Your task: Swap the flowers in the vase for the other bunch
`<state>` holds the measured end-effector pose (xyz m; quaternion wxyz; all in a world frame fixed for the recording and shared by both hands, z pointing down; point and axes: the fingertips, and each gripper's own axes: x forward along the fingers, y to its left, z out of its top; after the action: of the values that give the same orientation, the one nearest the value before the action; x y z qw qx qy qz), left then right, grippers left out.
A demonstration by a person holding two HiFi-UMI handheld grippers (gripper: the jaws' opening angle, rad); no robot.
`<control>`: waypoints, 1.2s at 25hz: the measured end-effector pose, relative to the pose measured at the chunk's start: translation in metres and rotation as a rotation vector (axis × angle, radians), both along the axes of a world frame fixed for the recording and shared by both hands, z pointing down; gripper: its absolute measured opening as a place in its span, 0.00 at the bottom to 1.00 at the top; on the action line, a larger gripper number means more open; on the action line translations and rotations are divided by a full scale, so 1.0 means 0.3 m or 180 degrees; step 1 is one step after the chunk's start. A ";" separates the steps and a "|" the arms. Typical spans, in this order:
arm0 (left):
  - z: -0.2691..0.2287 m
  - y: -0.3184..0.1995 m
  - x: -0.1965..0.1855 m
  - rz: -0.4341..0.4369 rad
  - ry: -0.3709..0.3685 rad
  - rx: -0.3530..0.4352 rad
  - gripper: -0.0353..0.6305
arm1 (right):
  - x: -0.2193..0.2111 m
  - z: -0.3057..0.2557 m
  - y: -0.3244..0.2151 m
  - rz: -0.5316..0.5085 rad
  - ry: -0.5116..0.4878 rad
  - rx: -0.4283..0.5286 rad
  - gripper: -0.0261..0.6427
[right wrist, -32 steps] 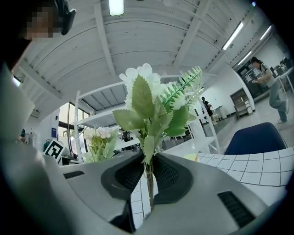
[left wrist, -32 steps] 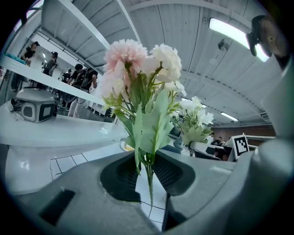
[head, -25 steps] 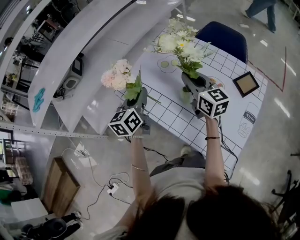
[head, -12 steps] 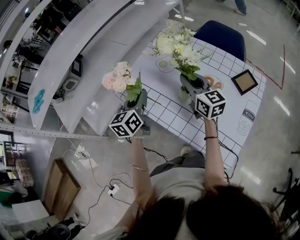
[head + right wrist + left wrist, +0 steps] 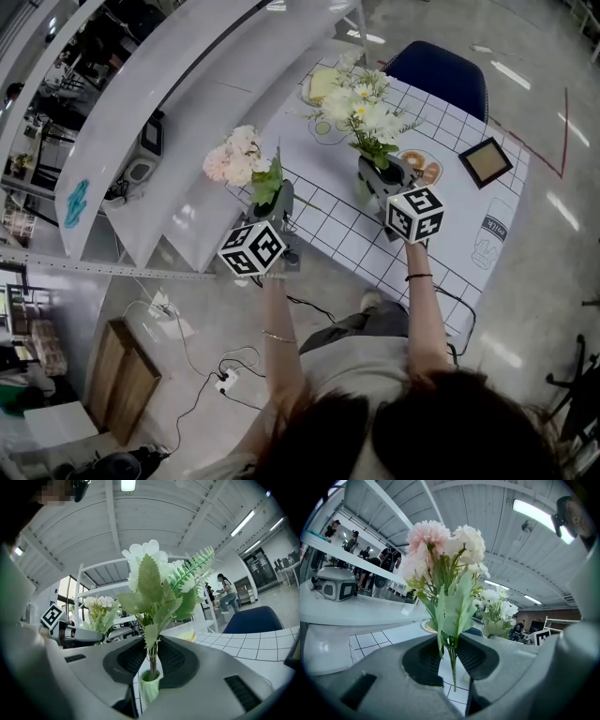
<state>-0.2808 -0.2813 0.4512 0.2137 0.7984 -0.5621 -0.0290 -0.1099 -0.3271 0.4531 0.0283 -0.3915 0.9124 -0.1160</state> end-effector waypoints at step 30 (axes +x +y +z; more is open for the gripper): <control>0.028 0.016 0.054 -0.0006 0.0063 -0.0056 0.17 | -0.007 0.095 0.041 -0.0178 0.0443 -0.0247 0.13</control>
<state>-0.2647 -0.2766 0.4595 0.2263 0.7957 -0.5609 -0.0321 -0.1121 -0.3147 0.4815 -0.0535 -0.3737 0.9176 -0.1245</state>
